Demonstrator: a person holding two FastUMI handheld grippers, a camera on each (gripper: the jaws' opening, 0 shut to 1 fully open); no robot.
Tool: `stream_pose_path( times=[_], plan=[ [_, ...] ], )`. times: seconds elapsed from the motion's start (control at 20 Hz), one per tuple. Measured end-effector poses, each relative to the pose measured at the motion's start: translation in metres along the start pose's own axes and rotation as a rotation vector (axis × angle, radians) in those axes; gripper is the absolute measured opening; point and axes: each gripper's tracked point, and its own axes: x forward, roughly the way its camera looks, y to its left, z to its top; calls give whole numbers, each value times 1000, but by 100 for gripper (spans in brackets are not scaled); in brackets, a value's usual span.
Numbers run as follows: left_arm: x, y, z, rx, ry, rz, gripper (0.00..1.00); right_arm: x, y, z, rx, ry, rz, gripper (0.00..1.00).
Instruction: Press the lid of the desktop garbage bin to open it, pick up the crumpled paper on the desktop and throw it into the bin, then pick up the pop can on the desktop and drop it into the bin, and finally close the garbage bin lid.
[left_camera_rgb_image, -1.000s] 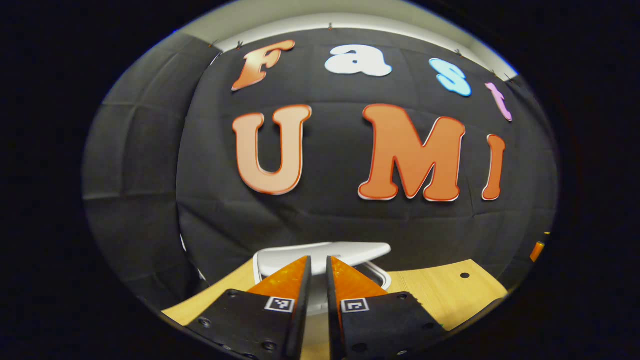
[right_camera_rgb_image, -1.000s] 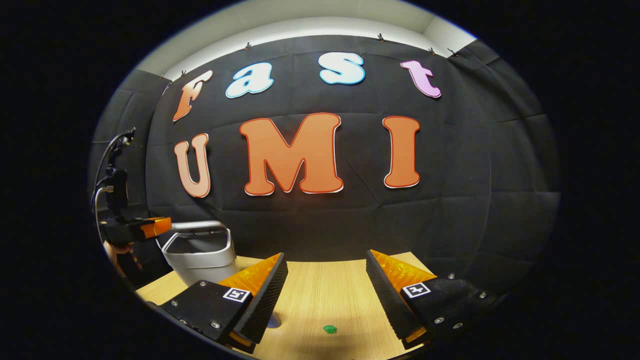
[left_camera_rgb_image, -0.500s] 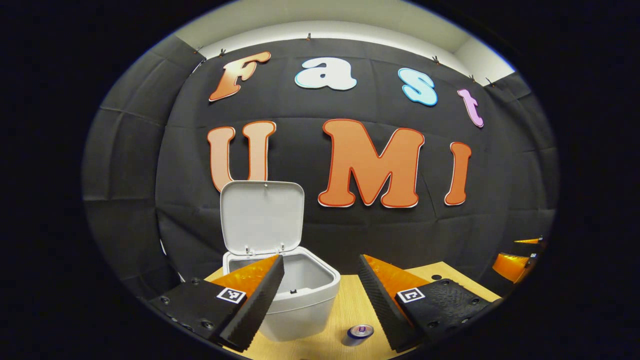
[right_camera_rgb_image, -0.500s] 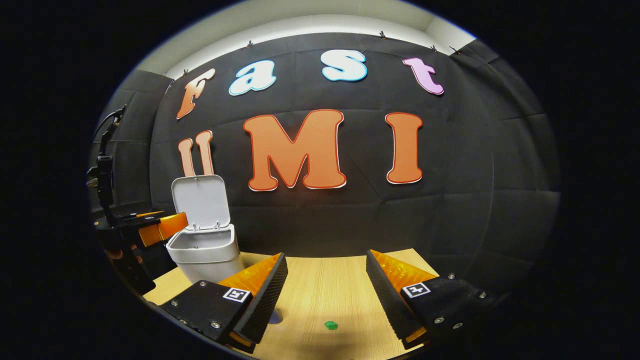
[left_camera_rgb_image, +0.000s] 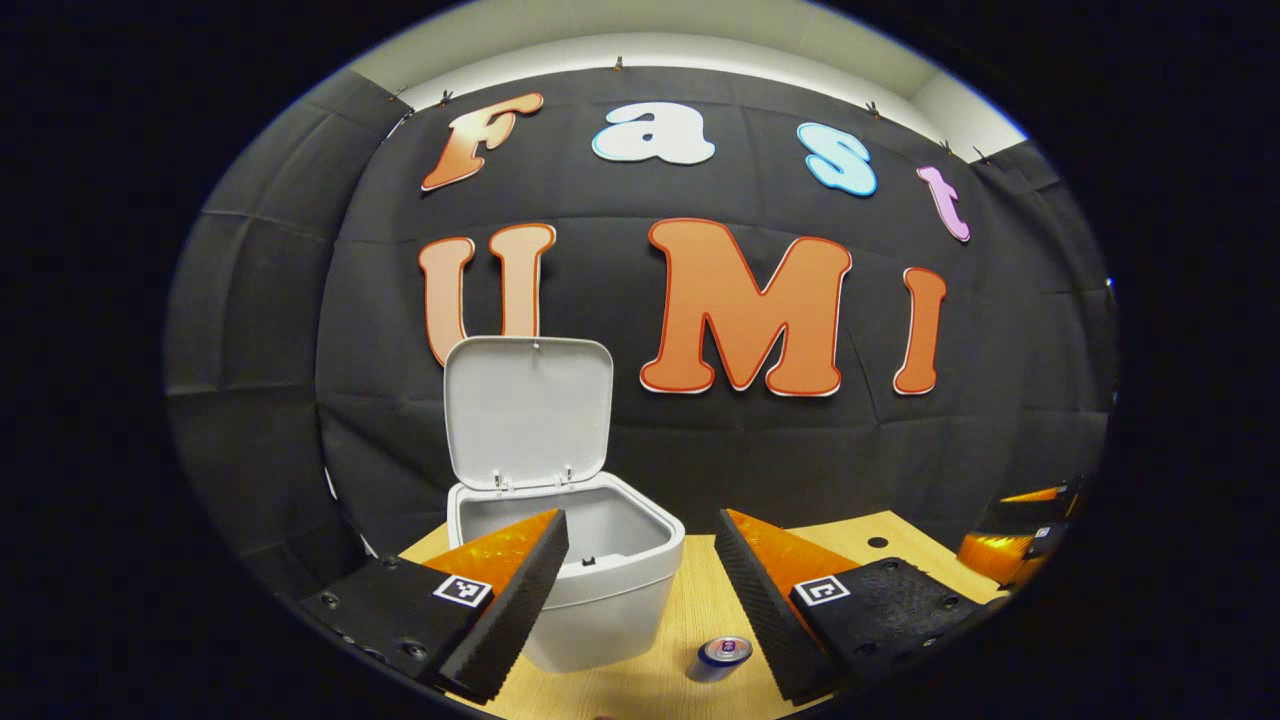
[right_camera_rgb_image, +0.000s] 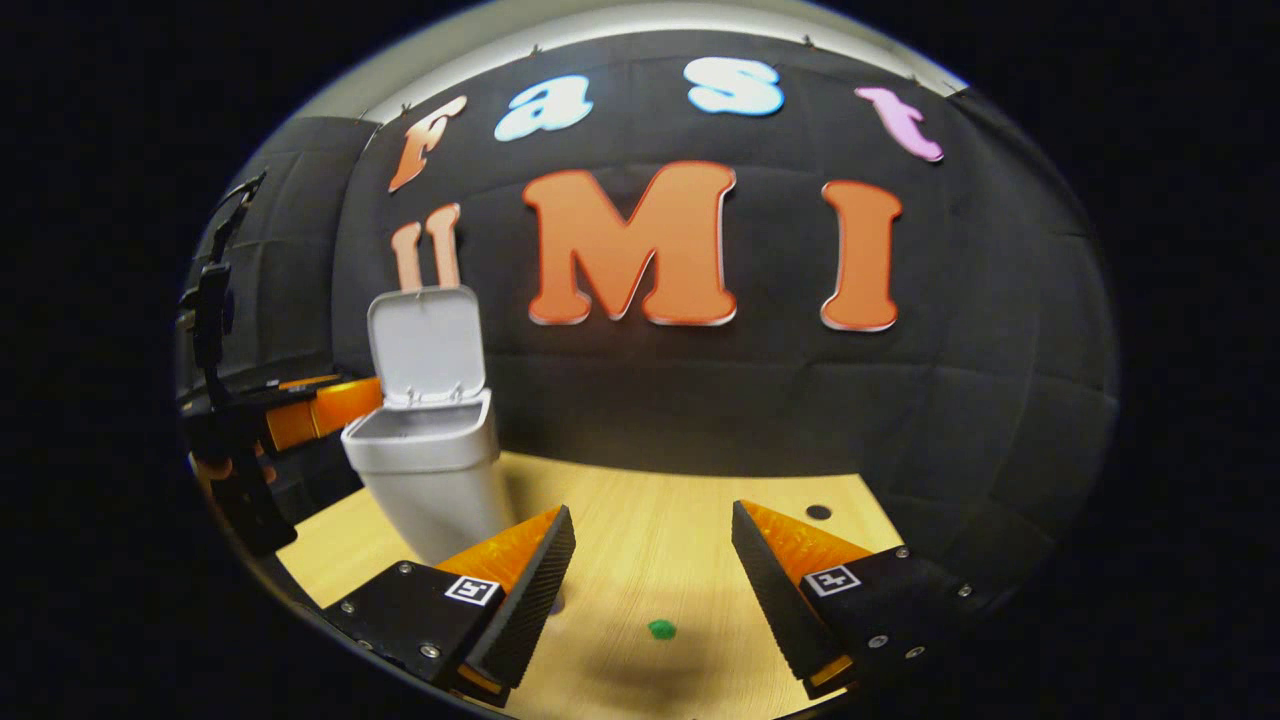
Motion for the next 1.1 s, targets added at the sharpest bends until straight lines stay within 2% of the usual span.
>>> stream_pose_path(
  times=[0.1,0.2,0.45,0.6,0.85,1.1],
  plan=[
    [2,0,-15,4,31,-9,94,17,0,-49,-11,145,62,95],
    [5,1,-32,8,66,-23,94,31,-4,-98,3,307,88,95],
    [10,14,-75,2,169,-21,94,55,-22,-162,8,557,30,95],
    [13,22,-93,7,209,-17,94,76,-24,-194,1,648,2,96],
    [19,33,-111,29,249,-9,94,90,-37,-216,8,756,-26,95],
    [21,42,-122,33,287,10,94,97,-48,-221,24,800,-38,82]
  ],
)
